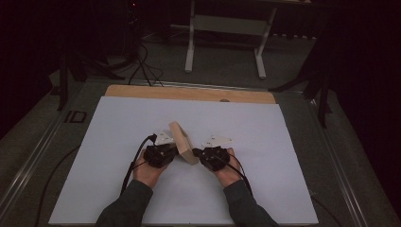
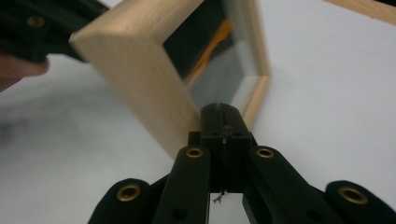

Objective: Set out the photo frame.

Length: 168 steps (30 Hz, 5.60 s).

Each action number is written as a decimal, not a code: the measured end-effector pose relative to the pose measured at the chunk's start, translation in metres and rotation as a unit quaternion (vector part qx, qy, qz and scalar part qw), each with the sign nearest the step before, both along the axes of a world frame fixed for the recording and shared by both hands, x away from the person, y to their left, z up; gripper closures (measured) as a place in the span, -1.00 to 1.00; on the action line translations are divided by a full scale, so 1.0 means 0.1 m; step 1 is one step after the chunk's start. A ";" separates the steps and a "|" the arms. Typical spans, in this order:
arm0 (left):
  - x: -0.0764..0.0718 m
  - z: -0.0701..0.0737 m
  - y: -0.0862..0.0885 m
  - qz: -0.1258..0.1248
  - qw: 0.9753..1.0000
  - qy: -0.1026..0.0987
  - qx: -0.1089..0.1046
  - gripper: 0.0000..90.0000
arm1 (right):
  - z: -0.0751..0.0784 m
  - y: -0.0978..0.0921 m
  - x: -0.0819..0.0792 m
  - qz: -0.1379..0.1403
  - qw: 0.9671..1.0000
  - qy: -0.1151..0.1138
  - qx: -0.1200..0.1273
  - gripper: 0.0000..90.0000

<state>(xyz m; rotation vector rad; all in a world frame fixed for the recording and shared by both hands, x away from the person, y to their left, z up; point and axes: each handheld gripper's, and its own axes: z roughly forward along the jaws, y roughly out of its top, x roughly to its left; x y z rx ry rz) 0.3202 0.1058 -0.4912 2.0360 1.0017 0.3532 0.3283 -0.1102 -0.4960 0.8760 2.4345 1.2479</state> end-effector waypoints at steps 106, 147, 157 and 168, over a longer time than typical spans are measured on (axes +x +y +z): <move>-0.02 0.20 -0.06 0.022 0.998 -0.003 -0.052 -0.18 | 0.10 -0.22 -0.02 -0.020 1.000 -0.014 0.015 0.19; -0.10 0.18 -0.09 -0.004 1.000 -0.018 -0.022 0.34 | 0.23 -0.41 -0.01 -0.053 0.997 -0.039 0.047 0.14; -0.17 0.17 -0.04 -0.008 0.999 -0.022 -0.022 0.35 | 0.30 -0.48 -0.01 -0.062 0.995 -0.047 0.058 0.14; -0.23 0.17 -0.01 -0.017 0.999 -0.027 -0.017 0.35 | 0.34 -0.50 -0.01 -0.064 0.995 -0.051 0.064 0.14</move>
